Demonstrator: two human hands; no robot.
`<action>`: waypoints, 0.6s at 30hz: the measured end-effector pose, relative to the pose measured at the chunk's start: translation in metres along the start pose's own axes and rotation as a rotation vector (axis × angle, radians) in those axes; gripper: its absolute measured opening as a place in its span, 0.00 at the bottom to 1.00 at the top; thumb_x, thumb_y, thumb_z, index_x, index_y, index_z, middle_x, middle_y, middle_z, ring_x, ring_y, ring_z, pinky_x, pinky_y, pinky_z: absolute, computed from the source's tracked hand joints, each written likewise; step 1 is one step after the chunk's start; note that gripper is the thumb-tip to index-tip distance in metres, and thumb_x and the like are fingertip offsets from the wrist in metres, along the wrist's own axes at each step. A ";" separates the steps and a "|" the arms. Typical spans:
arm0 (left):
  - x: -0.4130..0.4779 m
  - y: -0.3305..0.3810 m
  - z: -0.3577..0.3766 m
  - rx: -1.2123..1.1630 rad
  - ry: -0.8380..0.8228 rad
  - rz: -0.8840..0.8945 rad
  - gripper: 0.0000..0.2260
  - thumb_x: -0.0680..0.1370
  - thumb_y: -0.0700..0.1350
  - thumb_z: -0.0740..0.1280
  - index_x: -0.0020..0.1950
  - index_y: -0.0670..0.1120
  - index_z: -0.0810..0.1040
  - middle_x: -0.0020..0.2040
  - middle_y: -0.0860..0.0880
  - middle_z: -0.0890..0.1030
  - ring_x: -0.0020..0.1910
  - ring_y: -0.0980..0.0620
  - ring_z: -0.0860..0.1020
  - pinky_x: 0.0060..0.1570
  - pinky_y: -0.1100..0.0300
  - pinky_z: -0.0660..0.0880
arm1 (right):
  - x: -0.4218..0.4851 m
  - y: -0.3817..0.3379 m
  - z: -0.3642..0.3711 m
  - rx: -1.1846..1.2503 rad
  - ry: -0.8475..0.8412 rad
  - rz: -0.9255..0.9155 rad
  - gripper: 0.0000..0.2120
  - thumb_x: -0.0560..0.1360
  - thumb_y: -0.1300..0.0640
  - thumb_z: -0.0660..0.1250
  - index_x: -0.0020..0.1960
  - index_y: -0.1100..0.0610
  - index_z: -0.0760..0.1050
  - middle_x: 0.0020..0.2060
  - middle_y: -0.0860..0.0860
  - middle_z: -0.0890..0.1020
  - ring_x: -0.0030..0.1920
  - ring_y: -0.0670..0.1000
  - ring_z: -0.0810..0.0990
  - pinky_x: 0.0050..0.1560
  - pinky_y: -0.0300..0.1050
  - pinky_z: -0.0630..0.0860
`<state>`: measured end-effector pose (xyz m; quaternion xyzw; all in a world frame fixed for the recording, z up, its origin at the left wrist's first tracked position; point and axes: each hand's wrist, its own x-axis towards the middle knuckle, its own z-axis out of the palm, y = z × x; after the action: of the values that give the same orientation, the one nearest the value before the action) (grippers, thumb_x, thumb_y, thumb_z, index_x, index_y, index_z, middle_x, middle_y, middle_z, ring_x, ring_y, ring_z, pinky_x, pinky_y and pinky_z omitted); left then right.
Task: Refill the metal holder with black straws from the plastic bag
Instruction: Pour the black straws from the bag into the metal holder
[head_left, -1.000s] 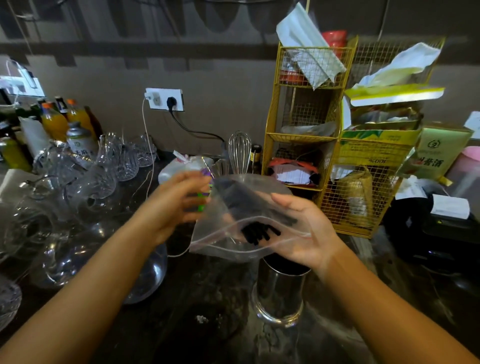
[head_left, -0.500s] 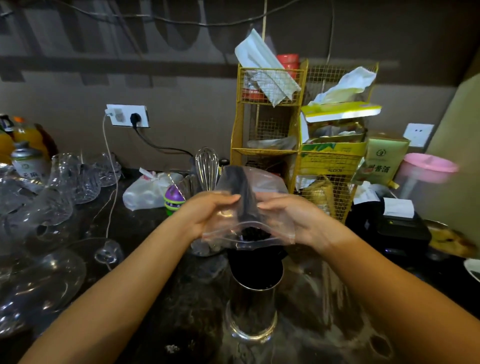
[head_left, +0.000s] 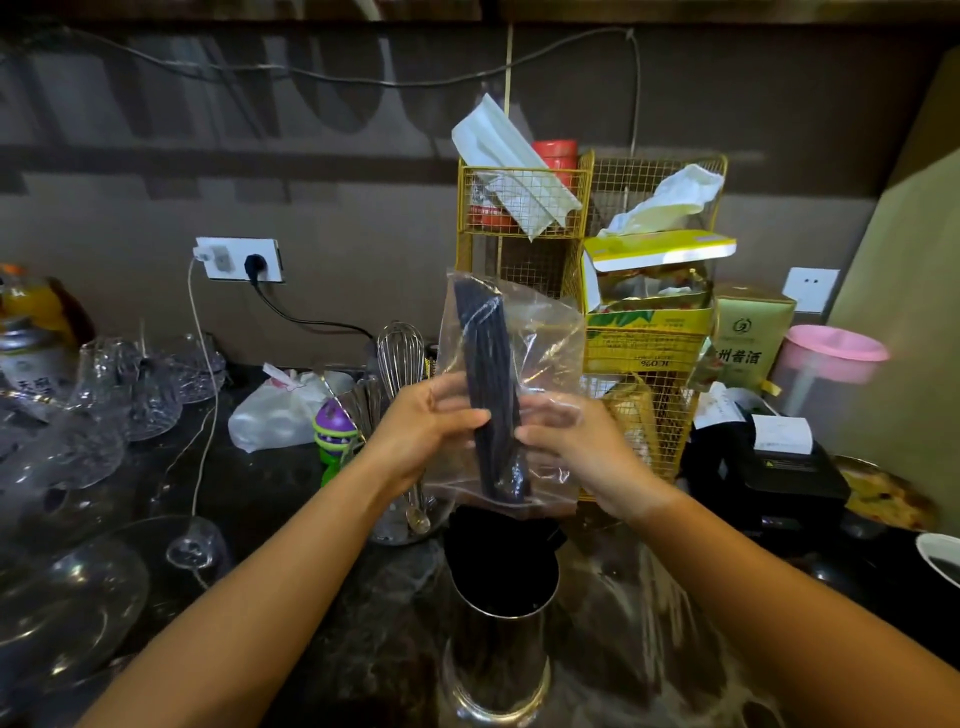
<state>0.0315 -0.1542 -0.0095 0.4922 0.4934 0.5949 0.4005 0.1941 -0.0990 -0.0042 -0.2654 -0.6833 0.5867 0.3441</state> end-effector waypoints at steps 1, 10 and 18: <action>-0.001 -0.005 0.000 -0.005 0.003 0.003 0.14 0.68 0.31 0.66 0.51 0.44 0.78 0.39 0.51 0.85 0.40 0.51 0.82 0.46 0.57 0.79 | -0.001 0.005 0.000 0.011 0.004 -0.012 0.15 0.71 0.70 0.65 0.44 0.50 0.78 0.37 0.49 0.82 0.35 0.43 0.83 0.36 0.33 0.79; -0.009 -0.025 -0.002 -0.039 -0.046 -0.002 0.16 0.67 0.32 0.66 0.53 0.43 0.78 0.41 0.51 0.86 0.44 0.52 0.82 0.45 0.61 0.80 | -0.014 0.024 0.001 0.089 -0.016 -0.004 0.13 0.72 0.68 0.64 0.45 0.51 0.80 0.38 0.48 0.84 0.38 0.45 0.84 0.37 0.34 0.79; -0.008 -0.019 -0.004 -0.087 -0.046 0.026 0.17 0.63 0.38 0.69 0.52 0.46 0.78 0.40 0.52 0.86 0.41 0.53 0.83 0.41 0.63 0.79 | -0.016 0.019 0.000 0.089 0.022 -0.027 0.08 0.73 0.66 0.64 0.44 0.55 0.79 0.39 0.52 0.83 0.37 0.45 0.82 0.38 0.34 0.80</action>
<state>0.0293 -0.1585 -0.0301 0.4943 0.4513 0.6094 0.4251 0.2031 -0.1078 -0.0257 -0.2467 -0.6564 0.6089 0.3709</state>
